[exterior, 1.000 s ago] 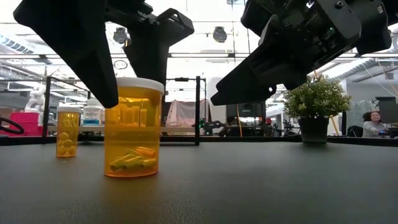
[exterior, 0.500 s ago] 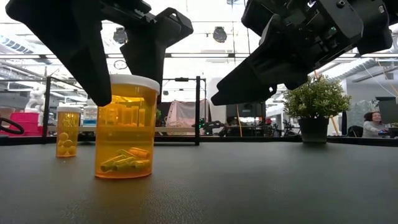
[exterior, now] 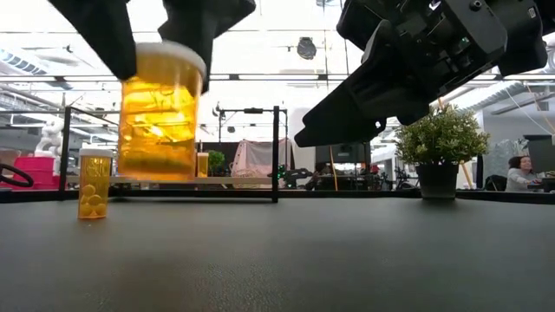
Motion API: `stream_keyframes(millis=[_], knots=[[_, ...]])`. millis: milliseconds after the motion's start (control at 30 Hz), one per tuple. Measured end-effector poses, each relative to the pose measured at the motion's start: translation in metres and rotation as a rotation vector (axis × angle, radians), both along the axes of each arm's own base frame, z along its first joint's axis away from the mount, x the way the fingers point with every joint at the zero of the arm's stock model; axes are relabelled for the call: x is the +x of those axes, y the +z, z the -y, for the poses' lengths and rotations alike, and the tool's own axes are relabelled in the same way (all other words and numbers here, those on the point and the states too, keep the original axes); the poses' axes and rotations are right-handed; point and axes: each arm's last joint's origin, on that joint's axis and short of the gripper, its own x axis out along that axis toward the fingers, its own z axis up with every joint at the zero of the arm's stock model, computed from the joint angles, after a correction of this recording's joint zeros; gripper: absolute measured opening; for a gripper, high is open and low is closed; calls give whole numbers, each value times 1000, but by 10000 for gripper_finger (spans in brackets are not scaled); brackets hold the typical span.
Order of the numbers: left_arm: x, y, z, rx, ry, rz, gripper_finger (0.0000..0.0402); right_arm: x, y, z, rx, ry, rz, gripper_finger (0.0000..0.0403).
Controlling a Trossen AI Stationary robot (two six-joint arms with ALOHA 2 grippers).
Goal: Pick and place medicine bottles onto shelf by color
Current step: Put the large orange pill bottle on the shelf
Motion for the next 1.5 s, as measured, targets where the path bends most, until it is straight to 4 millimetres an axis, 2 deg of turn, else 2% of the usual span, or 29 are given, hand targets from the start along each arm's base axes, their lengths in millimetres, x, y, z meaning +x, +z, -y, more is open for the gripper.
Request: stream_keyframes(millis=[267,500,667,800,933,1167,1300,1500], knots=[[-11,48,-35,-16,31,66,206,0,0,0,-4,1,-1,249],[-24,92,-84,-9,104,157,225,0,0,0,-6,0,-5,249],[-36,116,-124,7,172,193,211,0,0,0,-7,0,-7,249],[-43,127,-156,30,232,208,207,0,-1,0,-8,0,-8,249],[-52,136,-187,62,277,215,222,0,0,0,-7,0,-5,249],[-62,138,-238,111,393,190,210,0,0,0,-7,-1,-5,249],[-66,139,-261,138,433,189,205,0,0,0,-11,0,-5,249],[-71,140,-288,192,494,200,225,0,0,0,-14,2,-4,249]])
